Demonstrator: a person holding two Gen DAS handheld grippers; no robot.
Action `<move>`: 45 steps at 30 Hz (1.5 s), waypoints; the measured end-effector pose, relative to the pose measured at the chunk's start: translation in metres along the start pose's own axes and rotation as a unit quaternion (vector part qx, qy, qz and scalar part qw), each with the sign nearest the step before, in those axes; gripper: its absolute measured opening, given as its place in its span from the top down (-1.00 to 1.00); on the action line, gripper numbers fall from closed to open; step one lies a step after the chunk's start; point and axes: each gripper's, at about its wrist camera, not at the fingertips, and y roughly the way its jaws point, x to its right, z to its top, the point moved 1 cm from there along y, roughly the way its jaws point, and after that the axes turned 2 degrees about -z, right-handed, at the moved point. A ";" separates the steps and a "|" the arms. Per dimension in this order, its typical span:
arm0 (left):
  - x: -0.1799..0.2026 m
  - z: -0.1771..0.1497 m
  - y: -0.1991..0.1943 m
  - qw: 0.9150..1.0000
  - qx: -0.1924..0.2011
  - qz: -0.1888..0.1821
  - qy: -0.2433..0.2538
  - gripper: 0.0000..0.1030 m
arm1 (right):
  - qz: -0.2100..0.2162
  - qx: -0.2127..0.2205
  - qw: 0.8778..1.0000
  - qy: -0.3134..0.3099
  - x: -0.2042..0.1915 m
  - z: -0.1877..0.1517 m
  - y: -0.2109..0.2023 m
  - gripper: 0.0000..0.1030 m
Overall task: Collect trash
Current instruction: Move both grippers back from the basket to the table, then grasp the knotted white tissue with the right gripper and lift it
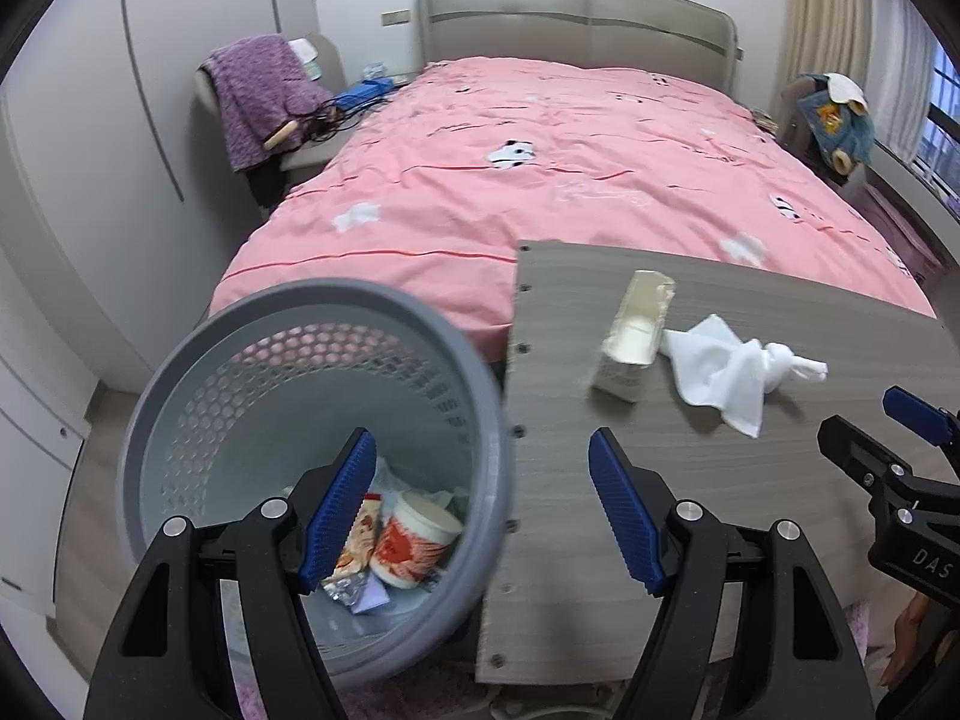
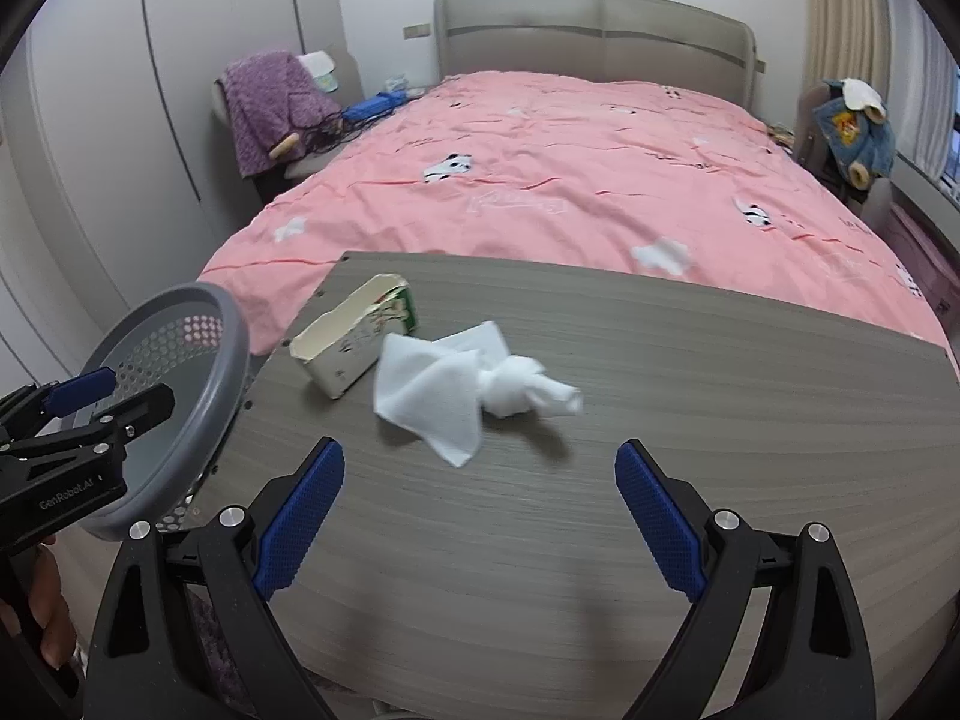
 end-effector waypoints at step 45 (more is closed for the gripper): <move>0.035 0.046 0.043 1.000 -0.005 0.008 0.001 -0.37 | 0.036 -0.029 0.998 -0.041 0.011 0.036 0.078 -0.75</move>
